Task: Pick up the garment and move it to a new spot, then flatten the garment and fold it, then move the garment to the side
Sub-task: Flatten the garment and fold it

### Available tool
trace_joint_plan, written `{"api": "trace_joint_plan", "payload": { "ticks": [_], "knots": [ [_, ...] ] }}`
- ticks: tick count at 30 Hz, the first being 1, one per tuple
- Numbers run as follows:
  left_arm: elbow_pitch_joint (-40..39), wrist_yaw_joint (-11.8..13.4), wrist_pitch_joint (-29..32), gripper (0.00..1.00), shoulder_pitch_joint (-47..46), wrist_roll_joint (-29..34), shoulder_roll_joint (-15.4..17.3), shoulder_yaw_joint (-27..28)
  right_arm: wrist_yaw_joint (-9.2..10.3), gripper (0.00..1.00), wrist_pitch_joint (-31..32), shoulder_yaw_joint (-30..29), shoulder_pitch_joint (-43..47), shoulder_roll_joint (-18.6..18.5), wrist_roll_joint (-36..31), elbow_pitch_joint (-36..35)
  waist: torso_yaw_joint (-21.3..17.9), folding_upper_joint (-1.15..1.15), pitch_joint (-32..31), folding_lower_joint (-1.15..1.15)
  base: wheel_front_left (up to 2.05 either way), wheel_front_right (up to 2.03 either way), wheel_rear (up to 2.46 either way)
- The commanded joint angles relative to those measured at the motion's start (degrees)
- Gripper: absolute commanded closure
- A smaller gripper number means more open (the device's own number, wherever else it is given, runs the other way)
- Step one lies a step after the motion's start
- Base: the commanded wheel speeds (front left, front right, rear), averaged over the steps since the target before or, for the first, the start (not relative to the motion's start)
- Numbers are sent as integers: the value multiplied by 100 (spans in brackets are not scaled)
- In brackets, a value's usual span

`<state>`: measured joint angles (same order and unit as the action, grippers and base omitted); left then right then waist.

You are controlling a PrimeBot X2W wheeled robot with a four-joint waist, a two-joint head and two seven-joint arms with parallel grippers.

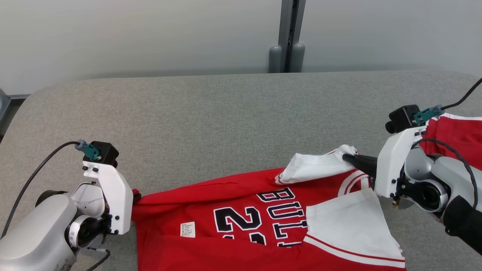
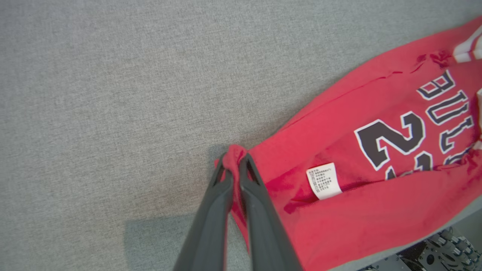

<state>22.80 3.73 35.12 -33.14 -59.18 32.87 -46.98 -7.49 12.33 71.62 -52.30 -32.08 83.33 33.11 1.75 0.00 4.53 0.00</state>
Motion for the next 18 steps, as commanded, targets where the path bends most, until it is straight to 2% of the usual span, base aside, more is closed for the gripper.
{"api": "trace_joint_plan", "payload": {
  "ticks": [1, 8, 18],
  "knots": [
    [63, -46, -6, 100, 56, -20, 10, 0, -1, 100, 92, 25, 89, -22, 70, -35, -40, 0, -43, 0, 0, 0, 0],
    [340, -225, 3, 100, 102, -40, -29, -90, -1, 100, 498, 67, 262, -196, 199, -274, -66, 0, -157, 0, 0, 0, 0],
    [575, -415, 145, 100, 122, -2, 41, -232, -1, 100, 700, 114, 534, -564, 110, -925, -137, 0, -342, 0, 0, 0, 0]
  ]
}}
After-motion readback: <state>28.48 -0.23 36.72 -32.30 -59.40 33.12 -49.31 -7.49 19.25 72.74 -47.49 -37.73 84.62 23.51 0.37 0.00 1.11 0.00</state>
